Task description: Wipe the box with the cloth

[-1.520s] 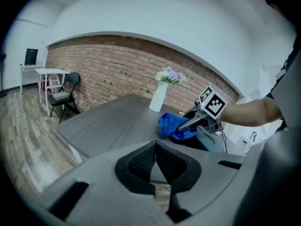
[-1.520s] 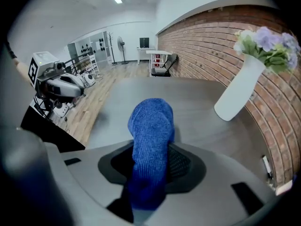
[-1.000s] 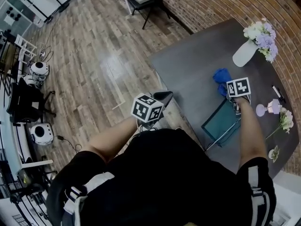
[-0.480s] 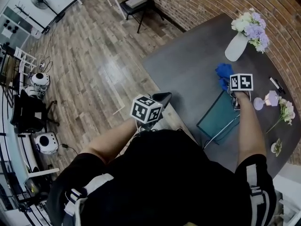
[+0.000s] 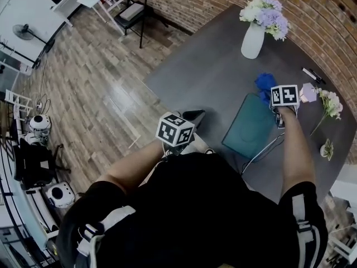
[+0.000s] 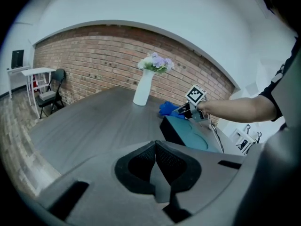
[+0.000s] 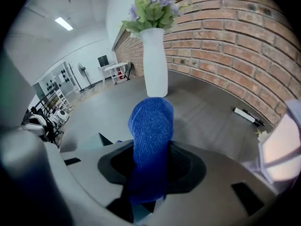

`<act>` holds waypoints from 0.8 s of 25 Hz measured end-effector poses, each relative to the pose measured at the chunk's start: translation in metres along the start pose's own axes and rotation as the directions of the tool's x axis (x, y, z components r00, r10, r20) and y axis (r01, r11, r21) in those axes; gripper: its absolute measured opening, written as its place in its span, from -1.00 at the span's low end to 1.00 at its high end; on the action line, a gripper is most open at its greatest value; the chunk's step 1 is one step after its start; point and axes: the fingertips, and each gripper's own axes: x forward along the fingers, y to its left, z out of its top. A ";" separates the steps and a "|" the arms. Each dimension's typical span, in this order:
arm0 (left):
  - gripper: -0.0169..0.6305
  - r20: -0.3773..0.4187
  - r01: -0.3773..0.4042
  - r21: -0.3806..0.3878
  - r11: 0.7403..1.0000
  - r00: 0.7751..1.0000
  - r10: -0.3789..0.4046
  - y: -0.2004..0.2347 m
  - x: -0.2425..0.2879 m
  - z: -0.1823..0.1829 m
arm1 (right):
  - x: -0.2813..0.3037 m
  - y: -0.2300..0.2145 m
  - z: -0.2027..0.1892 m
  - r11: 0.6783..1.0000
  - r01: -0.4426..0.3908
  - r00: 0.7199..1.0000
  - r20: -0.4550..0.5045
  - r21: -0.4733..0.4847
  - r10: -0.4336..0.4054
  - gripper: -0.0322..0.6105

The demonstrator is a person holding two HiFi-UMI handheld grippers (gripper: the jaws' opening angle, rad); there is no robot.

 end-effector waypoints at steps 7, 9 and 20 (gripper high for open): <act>-0.92 -0.044 0.100 0.030 0.995 0.994 -0.098 -0.028 0.033 0.003 | -0.035 -0.042 -0.031 0.992 0.096 0.995 0.032 0.085 -0.099 -0.41; -0.92 -0.061 0.130 0.047 0.990 0.990 -0.127 -0.038 0.039 0.002 | -0.043 -0.051 -0.041 0.987 0.118 0.992 0.031 0.105 -0.121 -0.41; -0.91 -0.117 0.239 0.106 0.965 0.967 -0.227 -0.047 0.049 0.000 | -0.063 -0.030 -0.103 0.978 0.140 0.990 -0.046 0.153 -0.135 -0.39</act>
